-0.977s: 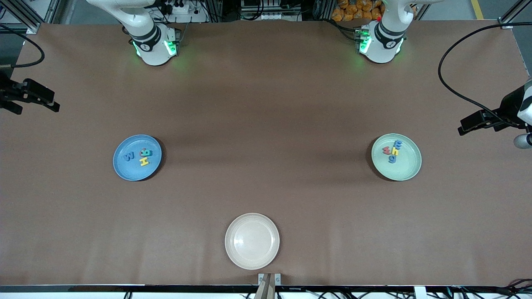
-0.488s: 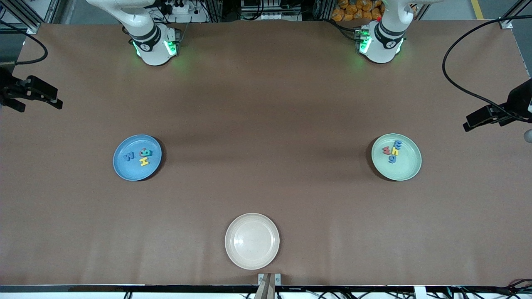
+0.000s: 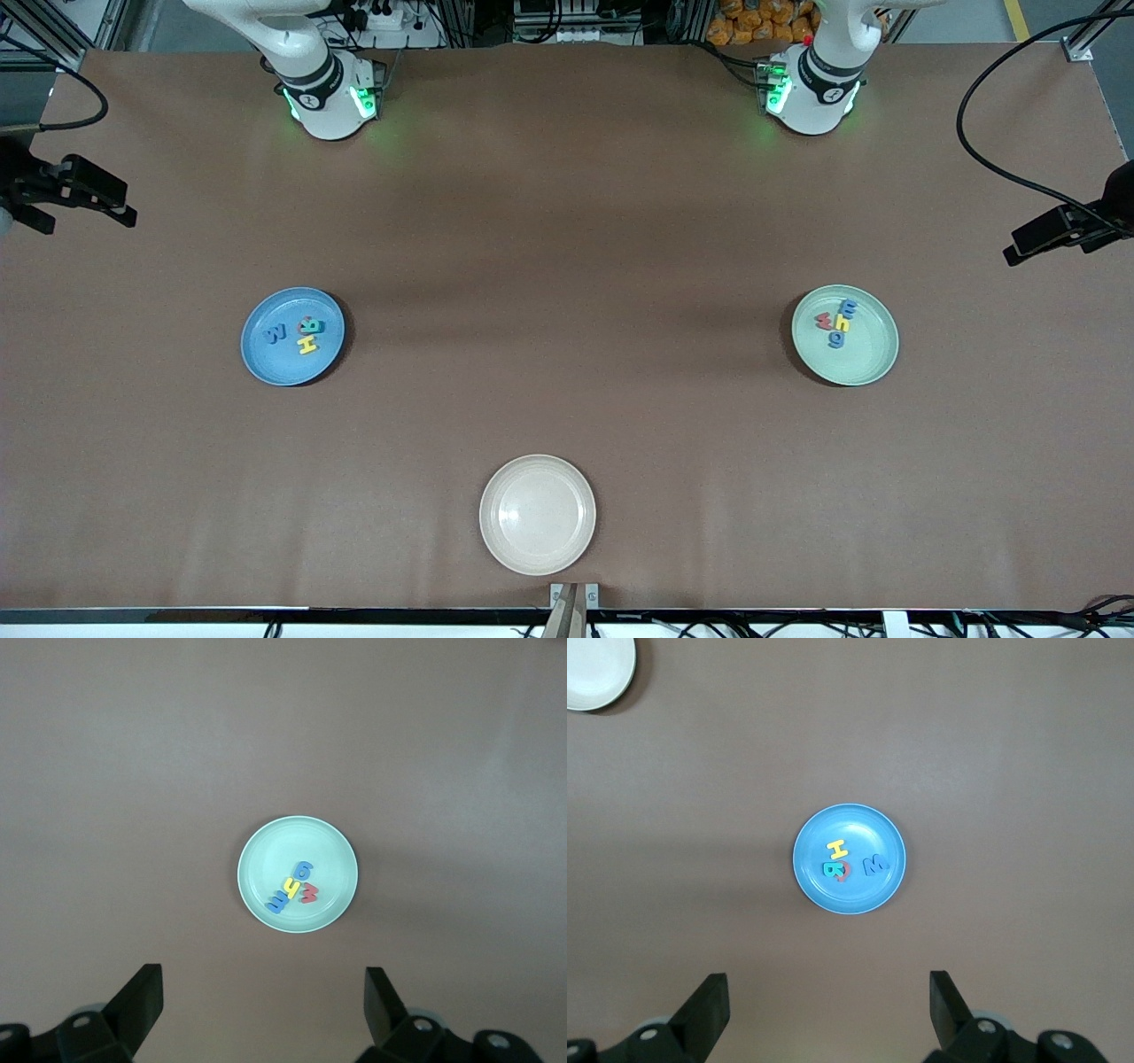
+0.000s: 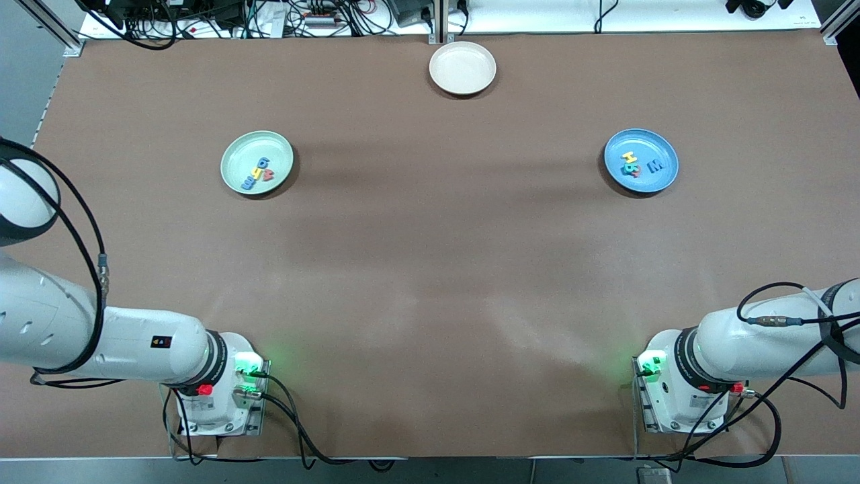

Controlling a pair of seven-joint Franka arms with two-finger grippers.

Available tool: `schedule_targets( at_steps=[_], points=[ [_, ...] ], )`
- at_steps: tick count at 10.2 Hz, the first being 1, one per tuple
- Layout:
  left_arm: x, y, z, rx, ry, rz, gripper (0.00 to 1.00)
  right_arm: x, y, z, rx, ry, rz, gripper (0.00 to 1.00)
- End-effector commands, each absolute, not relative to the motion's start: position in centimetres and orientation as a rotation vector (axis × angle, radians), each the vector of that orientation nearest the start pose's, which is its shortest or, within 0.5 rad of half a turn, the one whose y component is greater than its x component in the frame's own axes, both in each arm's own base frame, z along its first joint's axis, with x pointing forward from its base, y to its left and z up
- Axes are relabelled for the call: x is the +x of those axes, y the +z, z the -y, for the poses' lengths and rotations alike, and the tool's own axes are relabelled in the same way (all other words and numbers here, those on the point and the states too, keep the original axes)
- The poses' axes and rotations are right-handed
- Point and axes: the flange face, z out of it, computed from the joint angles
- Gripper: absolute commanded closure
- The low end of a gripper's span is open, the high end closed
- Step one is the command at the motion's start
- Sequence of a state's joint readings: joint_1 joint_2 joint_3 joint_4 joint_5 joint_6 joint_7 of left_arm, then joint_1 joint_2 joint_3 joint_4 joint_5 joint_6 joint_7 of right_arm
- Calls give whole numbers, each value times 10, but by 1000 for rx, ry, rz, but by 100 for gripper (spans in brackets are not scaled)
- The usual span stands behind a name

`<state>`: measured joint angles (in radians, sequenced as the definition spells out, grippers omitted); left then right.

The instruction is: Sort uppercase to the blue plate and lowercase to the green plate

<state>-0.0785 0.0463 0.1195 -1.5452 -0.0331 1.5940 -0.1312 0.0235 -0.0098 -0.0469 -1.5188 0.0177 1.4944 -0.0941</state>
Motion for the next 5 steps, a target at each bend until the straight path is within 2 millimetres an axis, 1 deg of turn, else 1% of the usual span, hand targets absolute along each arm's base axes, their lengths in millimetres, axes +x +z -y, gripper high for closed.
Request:
schedule_targets(
  at_steps=[1, 3, 5],
  points=[
    [564, 623, -10, -3172, -9, 281, 0, 536, 650, 10, -3134, 16, 128, 0],
    [561, 625, -12, -3171, -9, 283, 0, 536, 650, 9, -3134, 14, 128, 0],
    [553, 619, -5, -3155, 90, 261, 0, 537, 651, 9, -3132, 9, 130, 0]
  ],
)
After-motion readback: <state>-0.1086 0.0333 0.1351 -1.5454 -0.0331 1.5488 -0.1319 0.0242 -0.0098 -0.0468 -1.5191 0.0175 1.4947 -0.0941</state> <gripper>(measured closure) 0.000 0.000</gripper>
